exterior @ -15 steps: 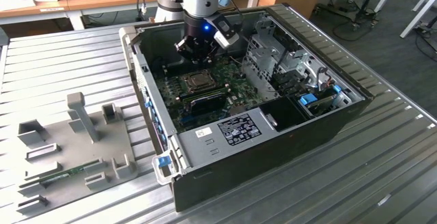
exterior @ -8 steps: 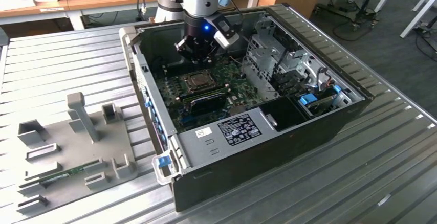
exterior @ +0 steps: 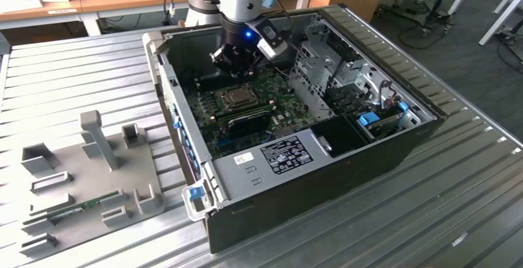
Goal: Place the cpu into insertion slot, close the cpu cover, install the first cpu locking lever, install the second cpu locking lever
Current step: 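Install the second cpu locking lever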
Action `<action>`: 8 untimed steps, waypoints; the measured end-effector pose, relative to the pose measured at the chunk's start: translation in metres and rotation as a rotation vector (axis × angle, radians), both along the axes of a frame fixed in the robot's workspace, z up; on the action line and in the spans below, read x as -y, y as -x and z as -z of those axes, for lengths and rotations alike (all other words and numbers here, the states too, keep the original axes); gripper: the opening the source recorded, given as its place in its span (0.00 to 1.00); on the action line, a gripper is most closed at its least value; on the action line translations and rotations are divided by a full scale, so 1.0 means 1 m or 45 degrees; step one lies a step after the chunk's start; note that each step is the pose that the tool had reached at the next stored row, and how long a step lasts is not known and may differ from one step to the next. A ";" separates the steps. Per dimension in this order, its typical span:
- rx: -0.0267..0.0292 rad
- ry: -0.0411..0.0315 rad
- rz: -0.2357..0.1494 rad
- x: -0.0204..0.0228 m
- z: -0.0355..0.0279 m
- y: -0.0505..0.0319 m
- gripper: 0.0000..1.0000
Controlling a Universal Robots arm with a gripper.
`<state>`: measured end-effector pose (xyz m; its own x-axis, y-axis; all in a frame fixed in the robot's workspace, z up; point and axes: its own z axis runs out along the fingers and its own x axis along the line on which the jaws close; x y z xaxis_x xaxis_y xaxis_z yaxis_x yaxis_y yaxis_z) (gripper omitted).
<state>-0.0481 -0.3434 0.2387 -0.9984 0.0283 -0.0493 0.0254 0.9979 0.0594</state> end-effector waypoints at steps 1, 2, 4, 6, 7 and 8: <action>0.0000 -0.0001 0.000 0.0013 0.0000 0.0000 0.11; 0.0000 -0.0001 0.000 0.0023 0.0000 0.0000 0.11; 0.0001 -0.0002 0.000 0.0046 0.0001 0.0000 0.11; 0.0001 -0.0001 0.000 0.0060 0.0000 0.0000 0.11; 0.0001 -0.0001 0.000 0.0070 0.0000 0.0000 0.11; 0.0001 -0.0002 0.000 0.0082 0.0001 0.0000 0.11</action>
